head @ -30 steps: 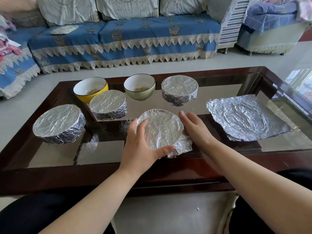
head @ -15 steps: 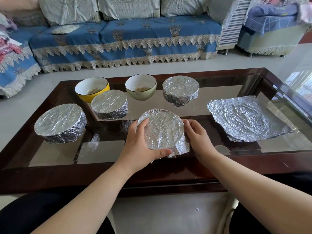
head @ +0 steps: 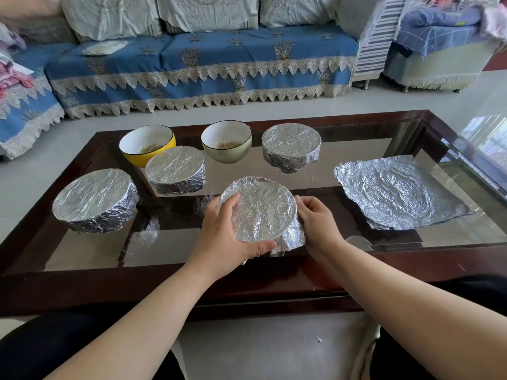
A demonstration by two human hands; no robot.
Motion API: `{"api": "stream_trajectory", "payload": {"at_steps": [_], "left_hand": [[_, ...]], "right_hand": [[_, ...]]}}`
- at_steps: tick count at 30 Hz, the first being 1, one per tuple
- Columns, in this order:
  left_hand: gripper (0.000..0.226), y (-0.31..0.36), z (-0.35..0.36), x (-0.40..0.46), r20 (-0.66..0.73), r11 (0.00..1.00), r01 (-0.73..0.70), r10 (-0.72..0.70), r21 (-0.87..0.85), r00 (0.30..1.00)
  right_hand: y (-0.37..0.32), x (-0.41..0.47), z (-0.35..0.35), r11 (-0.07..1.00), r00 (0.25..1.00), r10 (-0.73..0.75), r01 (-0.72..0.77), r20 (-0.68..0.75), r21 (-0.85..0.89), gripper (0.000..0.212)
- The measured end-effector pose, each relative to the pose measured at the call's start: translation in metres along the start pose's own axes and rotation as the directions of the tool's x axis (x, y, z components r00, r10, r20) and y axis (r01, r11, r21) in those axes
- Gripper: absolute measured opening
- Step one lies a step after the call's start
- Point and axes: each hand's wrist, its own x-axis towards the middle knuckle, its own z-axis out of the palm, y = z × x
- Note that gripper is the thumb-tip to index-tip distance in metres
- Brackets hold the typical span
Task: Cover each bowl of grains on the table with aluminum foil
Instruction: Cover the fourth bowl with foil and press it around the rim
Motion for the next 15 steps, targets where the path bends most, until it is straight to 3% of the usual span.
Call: {"api": "stream_trajectory", "payload": {"at_steps": [7,11,15], "left_hand": [[0.126,-0.003,0.002,0.002,-0.028,1.000,-0.004,0.004,0.005,1.000],[0.126,-0.005,0.005,0.003,-0.052,1.000,-0.002,0.003,0.019,0.999],[0.129,-0.007,0.010,0.002,-0.075,0.999,0.017,-0.014,0.034,0.997]], "right_hand": [[-0.003,0.006,0.002,0.998,0.998,0.050,-0.052,0.047,0.031,0.004],[-0.007,0.011,0.003,0.998,0.999,0.013,-0.011,0.037,-0.055,0.013],[-0.017,0.011,0.003,0.965,0.999,-0.040,0.038,-0.002,-0.261,0.025]]}}
